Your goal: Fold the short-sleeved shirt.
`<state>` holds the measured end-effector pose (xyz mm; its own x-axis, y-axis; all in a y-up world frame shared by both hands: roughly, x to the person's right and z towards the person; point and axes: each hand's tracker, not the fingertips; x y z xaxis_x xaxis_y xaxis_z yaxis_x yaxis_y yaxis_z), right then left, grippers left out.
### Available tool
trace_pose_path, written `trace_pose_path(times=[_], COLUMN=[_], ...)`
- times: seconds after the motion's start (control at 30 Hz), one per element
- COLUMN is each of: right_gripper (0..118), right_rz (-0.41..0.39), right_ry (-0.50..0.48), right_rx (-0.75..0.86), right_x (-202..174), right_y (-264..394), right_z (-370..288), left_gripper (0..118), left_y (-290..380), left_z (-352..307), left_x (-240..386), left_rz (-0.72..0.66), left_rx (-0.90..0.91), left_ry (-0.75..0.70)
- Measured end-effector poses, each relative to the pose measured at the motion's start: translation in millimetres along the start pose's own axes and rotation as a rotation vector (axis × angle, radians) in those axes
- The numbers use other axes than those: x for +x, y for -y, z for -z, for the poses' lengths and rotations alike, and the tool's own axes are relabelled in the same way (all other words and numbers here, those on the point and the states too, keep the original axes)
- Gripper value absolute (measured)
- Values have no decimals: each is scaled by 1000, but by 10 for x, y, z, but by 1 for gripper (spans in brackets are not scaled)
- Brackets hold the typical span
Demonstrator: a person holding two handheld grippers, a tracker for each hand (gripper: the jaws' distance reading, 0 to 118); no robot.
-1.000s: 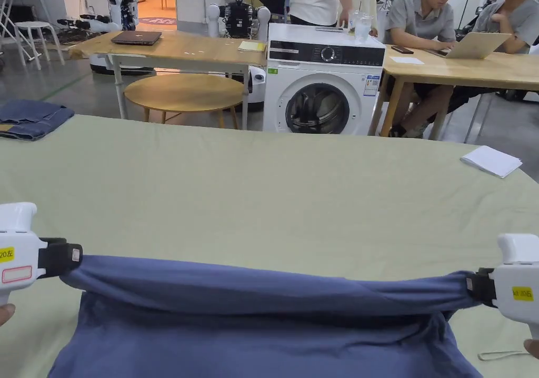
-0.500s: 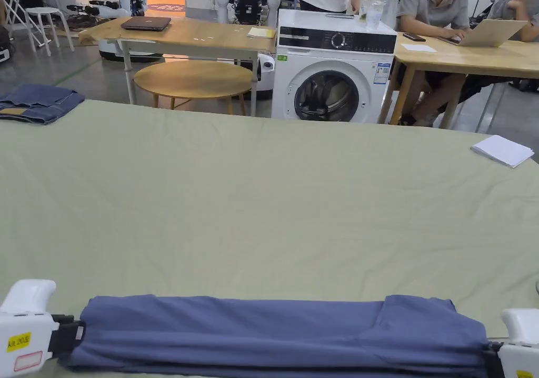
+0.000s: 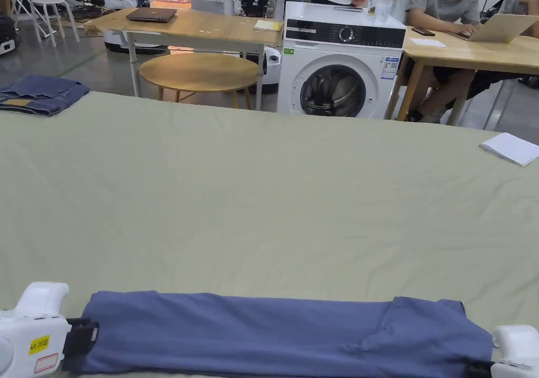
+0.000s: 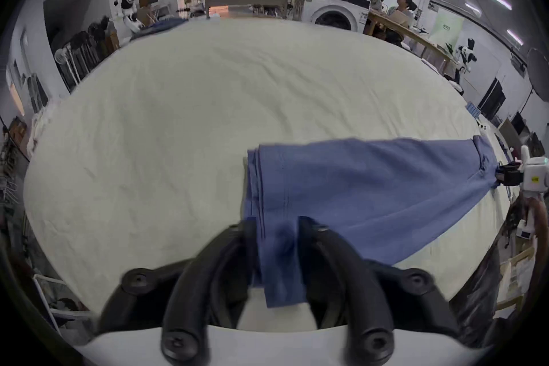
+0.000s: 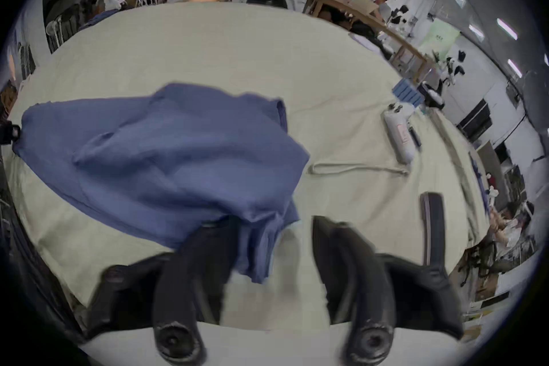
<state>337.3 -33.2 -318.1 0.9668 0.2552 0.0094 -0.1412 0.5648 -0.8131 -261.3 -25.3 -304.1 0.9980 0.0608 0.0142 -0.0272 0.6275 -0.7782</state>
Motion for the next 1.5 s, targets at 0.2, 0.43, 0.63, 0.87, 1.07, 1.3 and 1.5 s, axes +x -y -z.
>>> trace_pose_path(times=[0.2, 0.43, 0.63, 0.87, 1.07, 1.3, 1.5], right_gripper=[62, 62, 21, 0, 0, 0, 0], right_rz=[93, 213, 268, 300, 238, 175, 139], right_ry=[18, -82, -81, -104, -115, -156, -183], right_rx=[205, 542, 735, 801, 849, 828, 783], right_x=[-109, -750, -1127, -1264, -1357, -1479, -1572], right_y=[-174, -464, -707, -829, -880, -945, -964], right_z=[-319, -551, -786, -868, -957, -928, -818], left_gripper=[38, 38, 16, 0, 0, 0, 28], left_y=[-298, -528, -640, -676, -594, -386, -339], left_z=[-211, -325, -514, -537, -500, -384, -193], left_x=[211, 755, 1109, 1059, 762, -107, -692], left_rz=[-2, 26, 68, 9, -42, -157, -211], left_rx=[214, 506, 694, 743, 639, 367, 111], left_ry=[32, 20, -54, -63, -83, 203, 383])
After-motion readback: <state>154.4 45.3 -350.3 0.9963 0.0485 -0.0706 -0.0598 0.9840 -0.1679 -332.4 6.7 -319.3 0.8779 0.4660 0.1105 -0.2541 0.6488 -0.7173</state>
